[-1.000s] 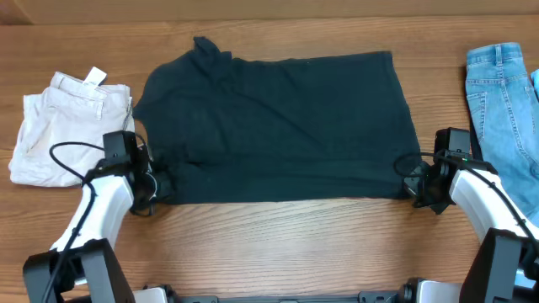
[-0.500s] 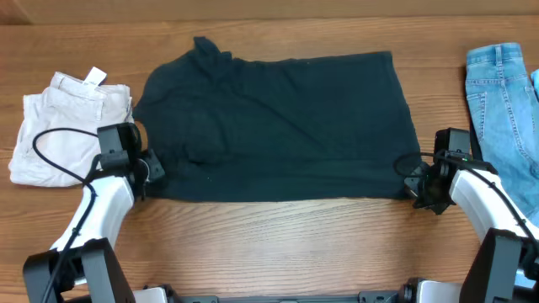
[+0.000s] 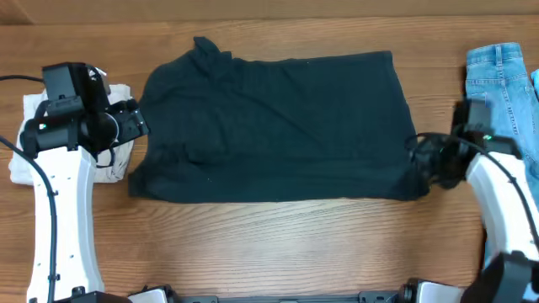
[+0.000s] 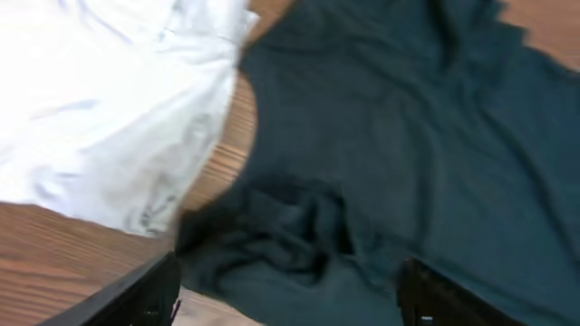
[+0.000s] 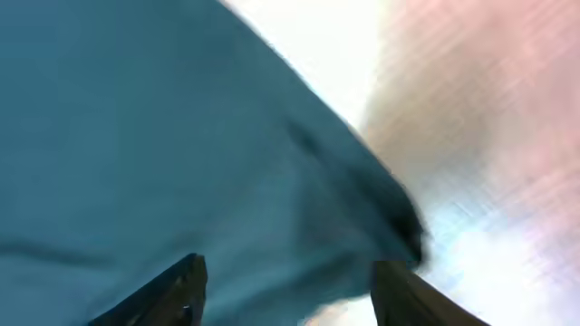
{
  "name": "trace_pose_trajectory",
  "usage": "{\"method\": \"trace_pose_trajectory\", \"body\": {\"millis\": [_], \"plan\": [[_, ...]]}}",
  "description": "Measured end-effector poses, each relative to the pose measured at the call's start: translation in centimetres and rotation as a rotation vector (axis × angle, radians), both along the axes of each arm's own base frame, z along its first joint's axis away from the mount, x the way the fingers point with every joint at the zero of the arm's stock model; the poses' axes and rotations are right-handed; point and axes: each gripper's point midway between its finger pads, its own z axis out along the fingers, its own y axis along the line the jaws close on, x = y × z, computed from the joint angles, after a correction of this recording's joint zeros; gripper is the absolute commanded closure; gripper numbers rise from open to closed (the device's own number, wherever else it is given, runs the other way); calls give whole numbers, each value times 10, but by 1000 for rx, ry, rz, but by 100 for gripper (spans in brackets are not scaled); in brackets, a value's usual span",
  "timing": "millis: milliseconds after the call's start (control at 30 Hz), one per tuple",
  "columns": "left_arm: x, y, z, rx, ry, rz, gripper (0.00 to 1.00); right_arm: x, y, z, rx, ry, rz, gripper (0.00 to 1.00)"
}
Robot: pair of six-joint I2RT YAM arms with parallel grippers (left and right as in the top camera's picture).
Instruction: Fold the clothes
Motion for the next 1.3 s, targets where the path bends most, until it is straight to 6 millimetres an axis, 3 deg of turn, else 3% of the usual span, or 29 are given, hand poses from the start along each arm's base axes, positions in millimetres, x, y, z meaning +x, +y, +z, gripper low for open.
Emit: {"method": "trace_pose_trajectory", "body": {"millis": [133, 267, 367, 467, 533, 600, 667, 733, 800, 867, 967, 1033, 1300], "plan": [[3, -28, 8, -115, -33, -118, 14, 34, 20, 65, 77, -180, 148, 48], [24, -46, 44, -131, -116, -217, 10, 57, 30, 102, 111, -283, 227, 43], [64, -51, 79, -104, -223, -266, 9, 98, 32, 105, 141, -353, 278, 37], [110, -55, 87, -111, -274, -289, 9, 134, 33, 83, 180, -368, 307, 35], [148, -59, 72, -143, -275, -293, 9, 160, 31, 68, 196, -398, 323, 36], [183, -66, 40, -182, -247, -288, 9, 169, 33, 55, 219, -397, 332, 35], [217, -75, 0, -222, -223, -279, 9, 168, 36, 46, 245, -375, 335, 35], [244, -90, -77, -283, -139, -246, 11, 166, 39, 46, 261, -367, 341, 34], [268, -99, -102, -295, -188, -239, 12, 160, 40, 44, 274, -339, 338, 34], [280, -109, -127, -302, -191, -223, 12, 153, 42, 40, 287, -303, 332, 35], [291, -125, -143, -253, -210, -194, 11, 145, 43, 36, 297, -266, 334, 35], [294, -133, -142, -197, -222, -182, 10, 142, 44, 34, 300, -254, 337, 35], [301, -130, -140, 10, -258, -92, 32, 135, 46, 31, 310, -221, 339, 39]]}}
